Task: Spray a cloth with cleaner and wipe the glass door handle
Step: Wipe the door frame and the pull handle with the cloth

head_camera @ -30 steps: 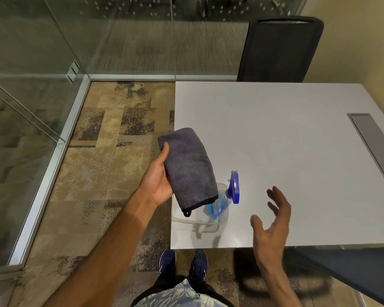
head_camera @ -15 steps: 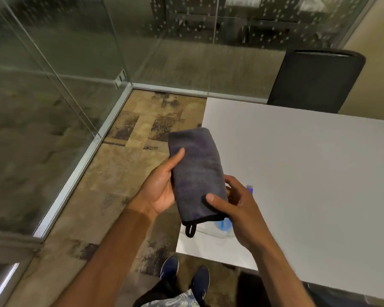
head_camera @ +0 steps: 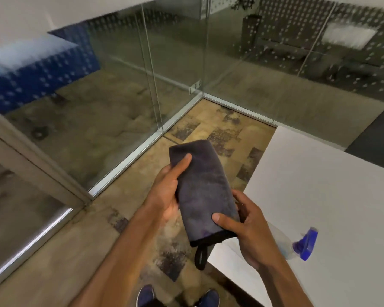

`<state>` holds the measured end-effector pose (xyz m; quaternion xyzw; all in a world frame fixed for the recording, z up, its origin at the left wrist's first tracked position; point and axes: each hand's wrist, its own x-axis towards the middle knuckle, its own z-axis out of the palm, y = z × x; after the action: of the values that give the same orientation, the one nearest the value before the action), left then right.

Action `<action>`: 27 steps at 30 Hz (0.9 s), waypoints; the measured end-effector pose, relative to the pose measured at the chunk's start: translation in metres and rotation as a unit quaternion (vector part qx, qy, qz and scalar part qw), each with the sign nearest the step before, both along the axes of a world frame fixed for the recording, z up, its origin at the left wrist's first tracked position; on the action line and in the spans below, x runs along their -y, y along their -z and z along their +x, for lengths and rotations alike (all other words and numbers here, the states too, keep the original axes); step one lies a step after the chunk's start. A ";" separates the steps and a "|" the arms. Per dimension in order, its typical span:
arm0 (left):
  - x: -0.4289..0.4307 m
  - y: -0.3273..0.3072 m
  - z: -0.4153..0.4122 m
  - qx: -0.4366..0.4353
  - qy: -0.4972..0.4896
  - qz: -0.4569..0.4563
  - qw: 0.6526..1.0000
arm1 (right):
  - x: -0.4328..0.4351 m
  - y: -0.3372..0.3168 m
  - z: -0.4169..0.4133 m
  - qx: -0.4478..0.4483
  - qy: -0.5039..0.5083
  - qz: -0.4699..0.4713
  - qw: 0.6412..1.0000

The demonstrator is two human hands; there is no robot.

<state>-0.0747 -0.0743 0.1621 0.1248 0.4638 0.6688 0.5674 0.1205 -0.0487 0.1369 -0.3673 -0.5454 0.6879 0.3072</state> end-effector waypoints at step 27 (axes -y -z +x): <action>0.297 -0.047 -0.286 -0.088 -0.284 0.013 0.955 | 0.192 -0.045 -0.349 -0.206 -0.388 -0.251 0.862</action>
<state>-0.3608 -0.3716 0.2095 0.0537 0.5194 0.7947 0.3094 -0.2280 -0.2404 0.1814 -0.0401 -0.3770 0.9251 0.0182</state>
